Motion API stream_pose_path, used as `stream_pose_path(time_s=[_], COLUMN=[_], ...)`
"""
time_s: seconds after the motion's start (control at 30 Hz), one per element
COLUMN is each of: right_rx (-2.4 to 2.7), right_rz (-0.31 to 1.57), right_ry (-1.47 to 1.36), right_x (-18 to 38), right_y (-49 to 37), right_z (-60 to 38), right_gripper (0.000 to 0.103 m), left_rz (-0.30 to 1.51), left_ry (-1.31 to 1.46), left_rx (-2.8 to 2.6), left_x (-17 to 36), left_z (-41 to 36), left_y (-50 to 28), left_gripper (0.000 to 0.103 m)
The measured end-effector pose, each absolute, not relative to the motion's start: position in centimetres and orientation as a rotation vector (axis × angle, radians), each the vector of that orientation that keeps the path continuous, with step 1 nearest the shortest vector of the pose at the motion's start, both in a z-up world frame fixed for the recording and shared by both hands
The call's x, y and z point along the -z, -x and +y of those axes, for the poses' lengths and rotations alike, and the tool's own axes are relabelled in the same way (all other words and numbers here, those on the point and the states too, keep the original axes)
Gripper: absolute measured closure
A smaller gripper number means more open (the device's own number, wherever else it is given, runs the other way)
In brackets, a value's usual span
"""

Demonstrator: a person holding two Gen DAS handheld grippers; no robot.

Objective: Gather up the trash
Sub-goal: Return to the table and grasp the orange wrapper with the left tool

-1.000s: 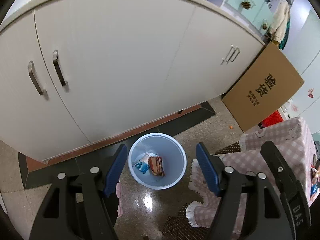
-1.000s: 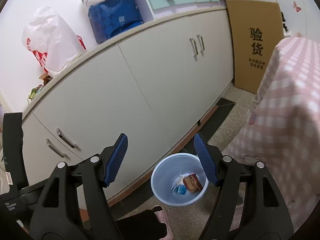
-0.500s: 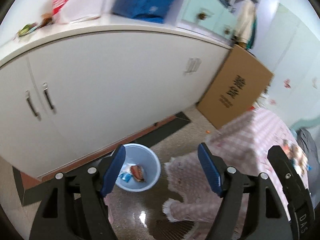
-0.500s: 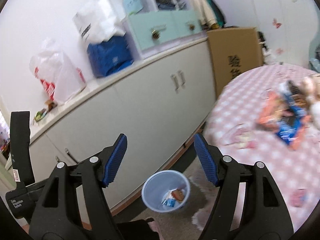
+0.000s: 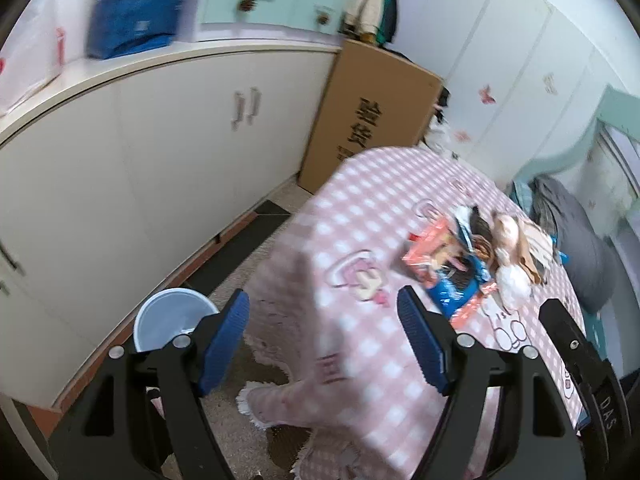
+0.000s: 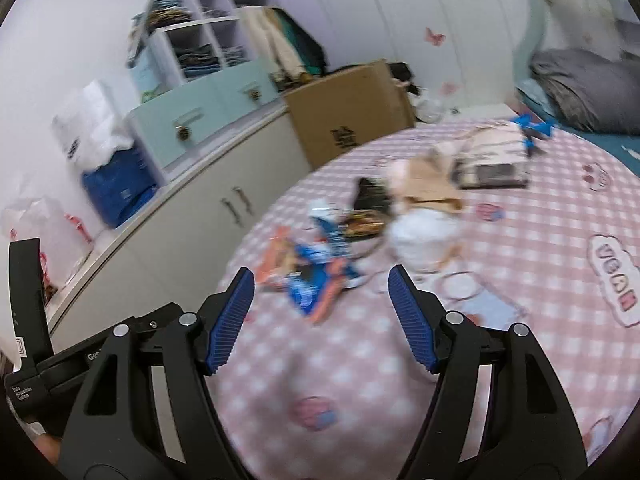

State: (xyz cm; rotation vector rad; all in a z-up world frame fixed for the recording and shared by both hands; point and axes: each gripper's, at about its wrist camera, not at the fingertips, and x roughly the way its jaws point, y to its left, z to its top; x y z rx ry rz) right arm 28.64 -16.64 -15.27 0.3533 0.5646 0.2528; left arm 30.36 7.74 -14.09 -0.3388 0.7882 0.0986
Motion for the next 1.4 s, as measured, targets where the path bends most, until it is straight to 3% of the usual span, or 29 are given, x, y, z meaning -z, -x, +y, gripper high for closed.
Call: stream_pose_path(time_s=[0.8,0.83,0.87,0.97,1.03,1.2,1.27,1.4], right_rx=[-0.268,-0.269,-0.272,-0.267,-0.264,-0.259,-0.261,-0.266], right_rz=[0.687,0.69,0.692,0.698,0.701,0.711,0.718,0.743], right_ry=[-0.411,-0.411,-0.411,-0.409,-0.406,-0.378,-0.357,-0.297], right_x=[17.5,17.5,17.5,17.6,17.5,17.4,17.4,17.4], right_y=[-34.5,-34.6,-34.6,-34.7,-34.7,-34.8,-34.8,-35.1], right_z=[-18.2,-18.2,-18.1,-18.0,-17.9,-17.2,-16.7,-15.6], right_gripper=[0.032,0.032,0.032,0.032,0.032,0.032,0.032,0.032], left_rz=[0.842,0.84,0.839,0.846,0.846,0.827,0.813,0.8], left_ry=[0.299,0.294,0.283,0.261,0.261,0.278,0.319,0.375], left_rx=[0.08,0.083,0.082,0.095,0.113,0.099,0.1,0.06], left_x=[17.2,17.3,17.3,17.4,17.5,17.5,17.5,17.4], left_z=[2.6,2.5,2.4,2.2,2.4,3.3,4.2,6.3], left_y=[-39.1,-39.2,-39.4,-39.6,-39.4,-38.0,-37.4,-36.2], left_gripper=[0.032,0.037,0.05,0.076,0.084,0.089,0.103,0.103])
